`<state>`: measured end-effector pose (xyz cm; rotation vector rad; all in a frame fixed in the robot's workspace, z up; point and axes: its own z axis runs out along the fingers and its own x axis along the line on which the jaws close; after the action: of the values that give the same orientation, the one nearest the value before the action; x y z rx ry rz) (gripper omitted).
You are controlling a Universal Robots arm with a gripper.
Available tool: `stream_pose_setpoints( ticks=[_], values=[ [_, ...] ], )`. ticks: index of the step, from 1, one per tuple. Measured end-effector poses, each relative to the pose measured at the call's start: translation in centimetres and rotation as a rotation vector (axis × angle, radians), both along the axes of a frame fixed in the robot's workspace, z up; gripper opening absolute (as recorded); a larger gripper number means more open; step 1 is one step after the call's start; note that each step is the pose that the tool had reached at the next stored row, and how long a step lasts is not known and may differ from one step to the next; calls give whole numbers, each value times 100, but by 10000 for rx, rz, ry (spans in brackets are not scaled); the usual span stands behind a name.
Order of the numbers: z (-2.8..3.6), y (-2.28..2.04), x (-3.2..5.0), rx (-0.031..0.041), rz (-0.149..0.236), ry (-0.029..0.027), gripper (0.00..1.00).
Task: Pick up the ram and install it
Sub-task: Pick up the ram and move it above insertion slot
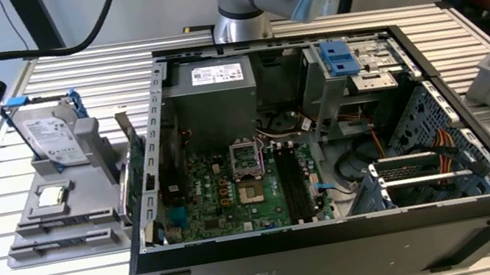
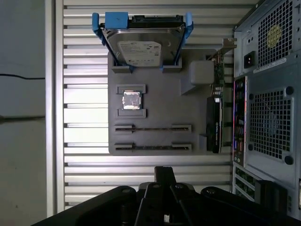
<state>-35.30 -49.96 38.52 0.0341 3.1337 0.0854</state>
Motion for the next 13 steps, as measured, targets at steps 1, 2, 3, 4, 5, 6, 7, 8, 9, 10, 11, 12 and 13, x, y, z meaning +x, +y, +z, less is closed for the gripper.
stream_pose_setpoints(
  ticks=[1, 2, 3, 4, 5, 6, 7, 8, 9, 10, 11, 12, 13],
  values=[
    [0, 0, 0, 0, 0, 0, 0],
    [0, 0, 0, -1, 0, 0, 0],
    [0, 0, 0, -1, 0, 0, 0],
    [0, 0, 0, -1, 0, -1, 0],
    [0, 1, 0, -1, 0, 0, 0],
    [0, 1, 0, -2, 0, 0, 0],
    [-1, 2, 0, -1, 4, -1, 0],
    [0, 5, 0, -1, 11, 0, 0],
    [0, 7, 0, -1, 33, 0, 0],
    [-1, 8, 0, -1, 69, -1, 0],
    [0, 10, 0, -1, 119, -1, 0],
    [0, 12, 0, -1, 183, -1, 0],
    [0, 14, 0, -1, 255, -1, 0]
  ],
)
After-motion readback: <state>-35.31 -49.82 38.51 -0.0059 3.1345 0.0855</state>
